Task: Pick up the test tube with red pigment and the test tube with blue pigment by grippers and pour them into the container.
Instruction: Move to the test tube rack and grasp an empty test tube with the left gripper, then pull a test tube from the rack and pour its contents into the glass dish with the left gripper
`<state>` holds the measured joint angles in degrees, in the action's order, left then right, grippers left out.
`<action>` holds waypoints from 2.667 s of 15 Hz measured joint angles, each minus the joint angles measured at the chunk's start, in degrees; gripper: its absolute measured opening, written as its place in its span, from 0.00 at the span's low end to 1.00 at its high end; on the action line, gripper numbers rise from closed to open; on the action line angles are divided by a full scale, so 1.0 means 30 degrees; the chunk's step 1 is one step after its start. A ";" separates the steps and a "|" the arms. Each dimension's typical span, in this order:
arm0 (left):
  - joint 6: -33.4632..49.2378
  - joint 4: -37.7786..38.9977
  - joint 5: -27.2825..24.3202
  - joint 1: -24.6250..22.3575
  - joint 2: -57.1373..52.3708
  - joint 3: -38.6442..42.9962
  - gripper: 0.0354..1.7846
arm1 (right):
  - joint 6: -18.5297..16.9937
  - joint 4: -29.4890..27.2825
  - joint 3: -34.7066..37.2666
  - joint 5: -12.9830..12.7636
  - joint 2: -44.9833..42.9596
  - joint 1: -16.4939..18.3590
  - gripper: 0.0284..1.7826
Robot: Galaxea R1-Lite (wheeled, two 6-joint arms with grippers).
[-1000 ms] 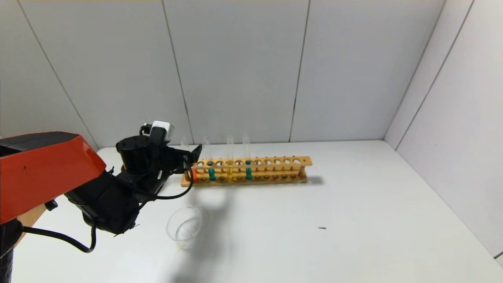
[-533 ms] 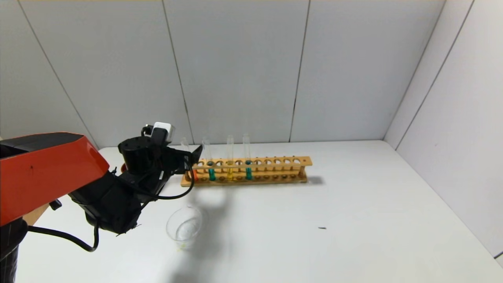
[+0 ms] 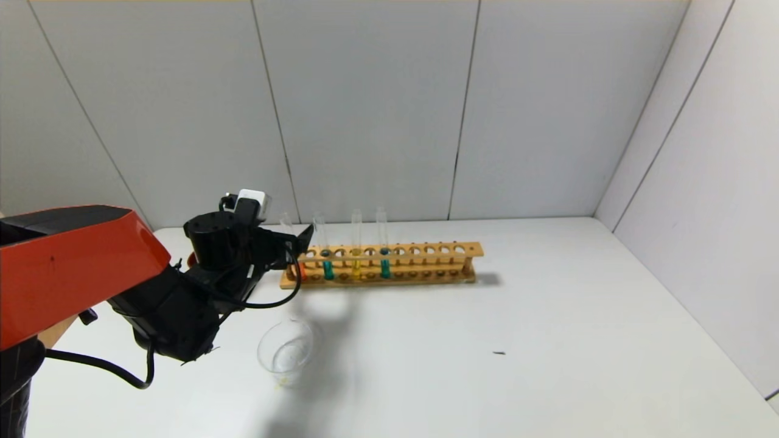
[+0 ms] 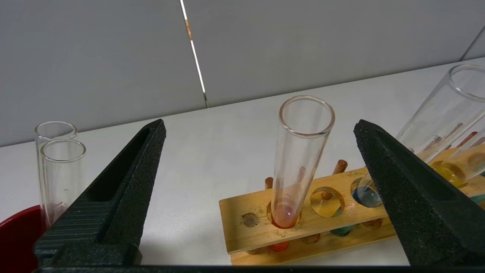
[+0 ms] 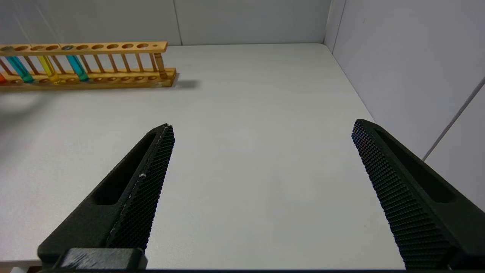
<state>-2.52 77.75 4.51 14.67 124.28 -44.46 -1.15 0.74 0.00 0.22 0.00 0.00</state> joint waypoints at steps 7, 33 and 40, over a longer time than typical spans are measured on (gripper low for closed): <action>-0.0085 0.0037 0.0028 0.0024 0.0154 -0.0061 0.85 | 0.0008 0.0000 0.0000 0.0008 0.0000 0.0000 0.96; -0.0435 0.0329 0.0349 0.0037 -0.0443 0.0045 0.16 | 0.0008 0.0008 0.0000 0.0008 0.0000 0.0000 0.96; -0.0459 -0.1333 0.0780 0.0033 -0.2076 -0.0313 0.16 | 0.0008 0.0000 0.0000 0.0000 0.0000 0.0000 0.96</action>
<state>-3.90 73.75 6.85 14.76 118.05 -45.40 -1.12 0.74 0.00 0.22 0.00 0.00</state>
